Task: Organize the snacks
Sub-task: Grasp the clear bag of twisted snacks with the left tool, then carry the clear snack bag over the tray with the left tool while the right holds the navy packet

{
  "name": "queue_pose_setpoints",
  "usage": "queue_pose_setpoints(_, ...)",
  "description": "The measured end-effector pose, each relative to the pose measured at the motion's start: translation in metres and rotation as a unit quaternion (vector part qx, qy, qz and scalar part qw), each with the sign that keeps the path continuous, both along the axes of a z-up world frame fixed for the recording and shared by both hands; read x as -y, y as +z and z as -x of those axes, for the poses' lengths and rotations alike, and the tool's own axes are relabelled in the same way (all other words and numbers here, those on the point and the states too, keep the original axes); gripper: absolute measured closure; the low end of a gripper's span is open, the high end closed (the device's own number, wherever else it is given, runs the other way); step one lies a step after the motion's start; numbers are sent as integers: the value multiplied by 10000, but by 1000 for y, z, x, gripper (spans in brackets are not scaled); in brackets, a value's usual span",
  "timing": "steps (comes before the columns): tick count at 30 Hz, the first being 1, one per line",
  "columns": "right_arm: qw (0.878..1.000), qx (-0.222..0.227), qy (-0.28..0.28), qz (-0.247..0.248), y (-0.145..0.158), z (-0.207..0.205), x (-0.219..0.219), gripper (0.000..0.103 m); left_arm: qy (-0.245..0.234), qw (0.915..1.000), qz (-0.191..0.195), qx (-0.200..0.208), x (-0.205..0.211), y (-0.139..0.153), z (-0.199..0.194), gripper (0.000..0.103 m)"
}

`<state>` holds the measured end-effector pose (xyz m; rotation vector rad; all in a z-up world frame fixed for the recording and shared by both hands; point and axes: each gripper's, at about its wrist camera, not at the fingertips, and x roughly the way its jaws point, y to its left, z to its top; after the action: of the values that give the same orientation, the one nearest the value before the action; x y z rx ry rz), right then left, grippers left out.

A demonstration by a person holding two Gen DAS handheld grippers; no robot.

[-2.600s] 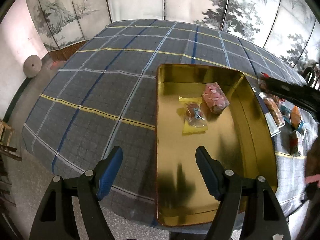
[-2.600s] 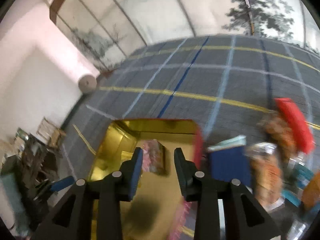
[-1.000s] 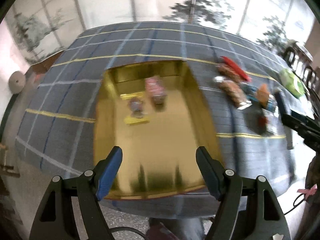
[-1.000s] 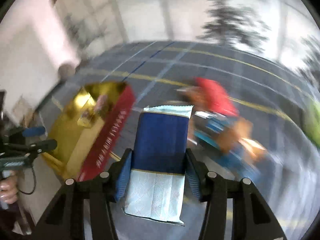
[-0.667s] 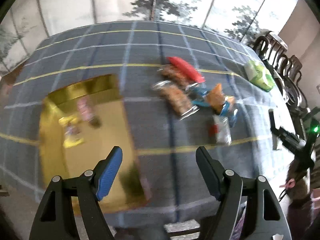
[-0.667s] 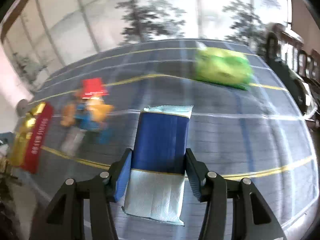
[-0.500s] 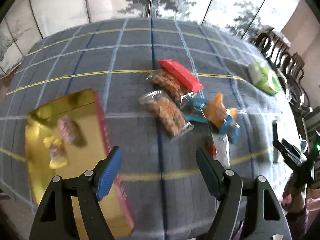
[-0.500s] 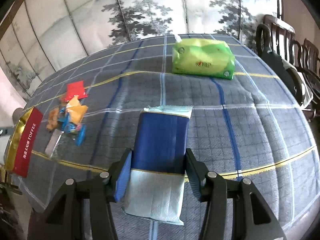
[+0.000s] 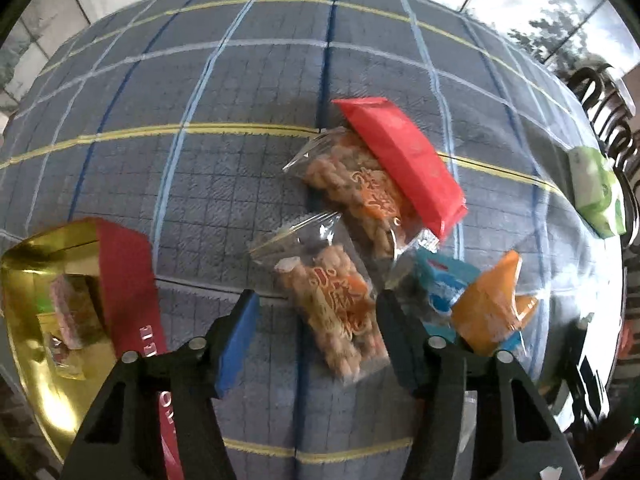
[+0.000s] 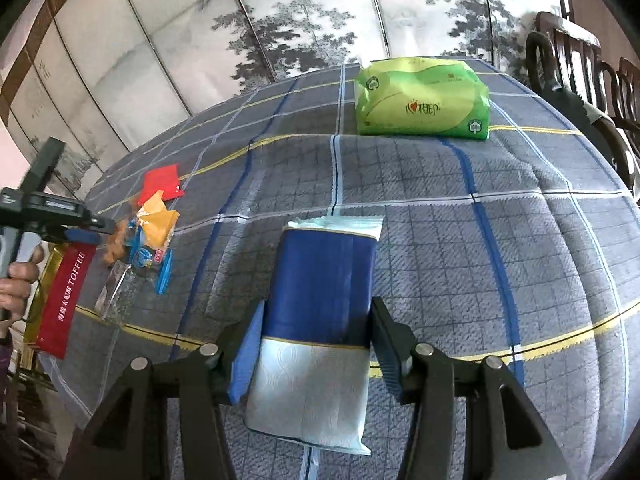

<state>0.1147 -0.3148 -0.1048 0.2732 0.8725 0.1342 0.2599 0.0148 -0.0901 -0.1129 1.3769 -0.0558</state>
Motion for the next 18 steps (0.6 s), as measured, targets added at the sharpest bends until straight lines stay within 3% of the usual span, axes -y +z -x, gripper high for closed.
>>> queue_pose_setpoints(3, 10000, 41, 17, -68, -1, 1, 1, 51, 59, 9997, 225, -89, -1, -5, -3, 49)
queue_pose_setpoints(10, 9999, 94, 14, -131, -2, 0, 2, 51, 134, 9997, -152, 98, 13, -9, -3, 49)
queue_pose_setpoints(14, 9999, 61, -47, -101, -2, -3, 1, 51, 216, 9981, -461, 351, 19, -8, 8, 67)
queue_pose_setpoints(18, 9997, 73, -118, 192, -1, -11, -5, 50, 67, 9982, -438, 403, 17, -5, 20, 70)
